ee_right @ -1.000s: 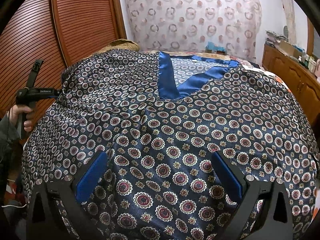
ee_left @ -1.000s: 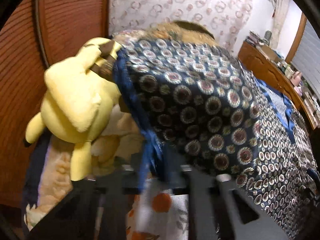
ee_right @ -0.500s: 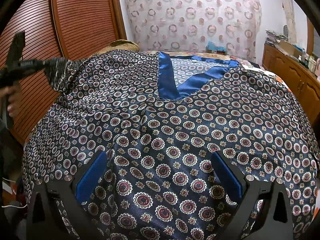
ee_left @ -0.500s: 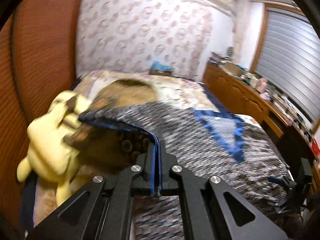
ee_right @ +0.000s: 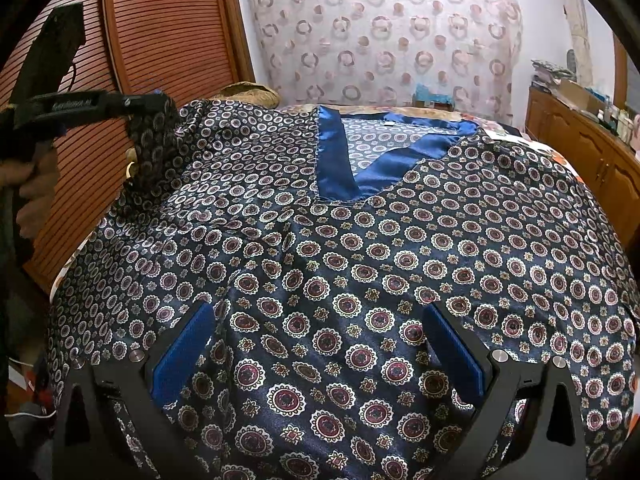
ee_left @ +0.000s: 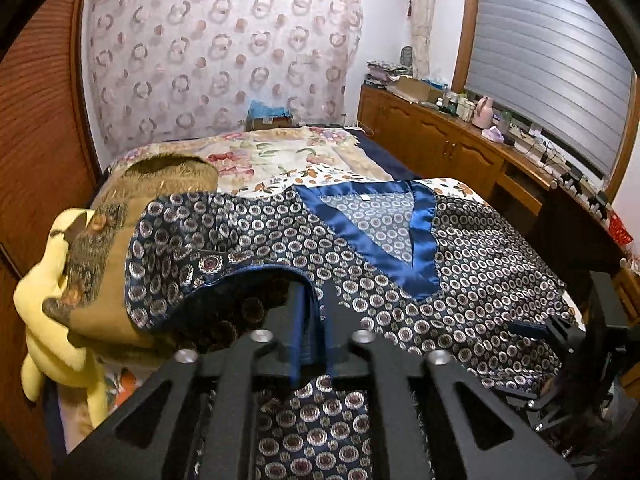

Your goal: Fold small clothes

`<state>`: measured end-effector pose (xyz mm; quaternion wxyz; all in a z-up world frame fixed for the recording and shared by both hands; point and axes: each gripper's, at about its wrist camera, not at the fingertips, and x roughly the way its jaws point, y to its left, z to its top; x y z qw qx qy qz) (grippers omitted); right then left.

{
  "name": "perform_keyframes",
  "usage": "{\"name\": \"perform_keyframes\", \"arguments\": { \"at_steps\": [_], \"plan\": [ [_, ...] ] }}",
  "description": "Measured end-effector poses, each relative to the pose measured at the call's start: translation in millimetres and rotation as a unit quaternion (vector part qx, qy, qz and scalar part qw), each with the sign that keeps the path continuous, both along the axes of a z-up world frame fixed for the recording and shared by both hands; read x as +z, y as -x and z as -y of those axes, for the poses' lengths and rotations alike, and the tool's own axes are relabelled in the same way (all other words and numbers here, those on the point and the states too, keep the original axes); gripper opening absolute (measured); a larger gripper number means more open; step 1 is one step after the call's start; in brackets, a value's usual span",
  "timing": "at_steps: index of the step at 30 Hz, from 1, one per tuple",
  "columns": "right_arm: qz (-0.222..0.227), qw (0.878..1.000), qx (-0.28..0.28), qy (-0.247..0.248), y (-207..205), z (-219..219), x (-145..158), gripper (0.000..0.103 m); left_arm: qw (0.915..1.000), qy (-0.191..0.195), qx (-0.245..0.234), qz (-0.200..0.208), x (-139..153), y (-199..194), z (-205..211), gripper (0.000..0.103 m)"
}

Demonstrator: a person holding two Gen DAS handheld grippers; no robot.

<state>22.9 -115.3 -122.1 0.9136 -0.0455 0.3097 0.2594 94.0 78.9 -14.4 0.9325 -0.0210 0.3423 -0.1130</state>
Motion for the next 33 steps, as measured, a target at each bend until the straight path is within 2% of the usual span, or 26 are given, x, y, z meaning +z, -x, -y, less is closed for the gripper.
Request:
{"name": "perform_keyframes", "arguments": {
  "at_steps": [1,3,5,7,8,9,14,19,24,28,30,33],
  "plan": [
    [0.000,1.000,0.000,0.000,0,0,0,0.103,1.0000,0.001,0.006,0.005,0,5,-4,0.026],
    [0.000,1.000,-0.001,0.001,0,0,0,0.103,0.9998,0.000,0.015,0.012,2,11,-7,0.042],
    [-0.001,1.000,-0.001,0.001,-1,-1,0,0.103,0.9995,0.003,0.022,0.020,4,21,-13,0.048],
    [-0.002,1.000,-0.001,0.002,-1,-2,0,0.103,0.9992,0.006,0.030,0.025,5,29,-18,0.062],
    [-0.002,1.000,-0.002,0.002,-1,-2,0,0.103,0.9989,0.010,0.035,0.031,5,35,-21,0.076],
    [-0.002,1.000,-0.002,0.003,0,-2,1,0.103,0.9985,0.013,0.038,0.037,5,39,-23,0.083],
    [0.003,1.000,0.027,-0.006,2,-5,19,0.101,0.9966,0.019,0.066,0.045,-4,59,-34,0.087],
    [0.043,0.997,0.068,0.008,1,-24,54,0.096,0.9941,0.019,0.096,0.048,-12,73,-45,0.087],
    [0.098,0.988,0.113,0.035,-9,-59,84,0.093,0.9897,-0.001,0.128,0.063,-20,84,-53,0.087],
    [0.129,0.980,0.148,0.042,-23,-94,93,0.093,0.9881,0.001,0.139,0.066,-21,90,-60,0.087],
    [0.137,0.975,0.171,0.045,-31,-115,93,0.088,0.9874,0.002,0.144,0.066,-22,92,-63,0.087],
    [0.123,0.970,0.203,0.060,-50,-144,83,0.082,0.9871,0.002,0.146,0.065,-25,96,-66,0.087]
  ]
}}
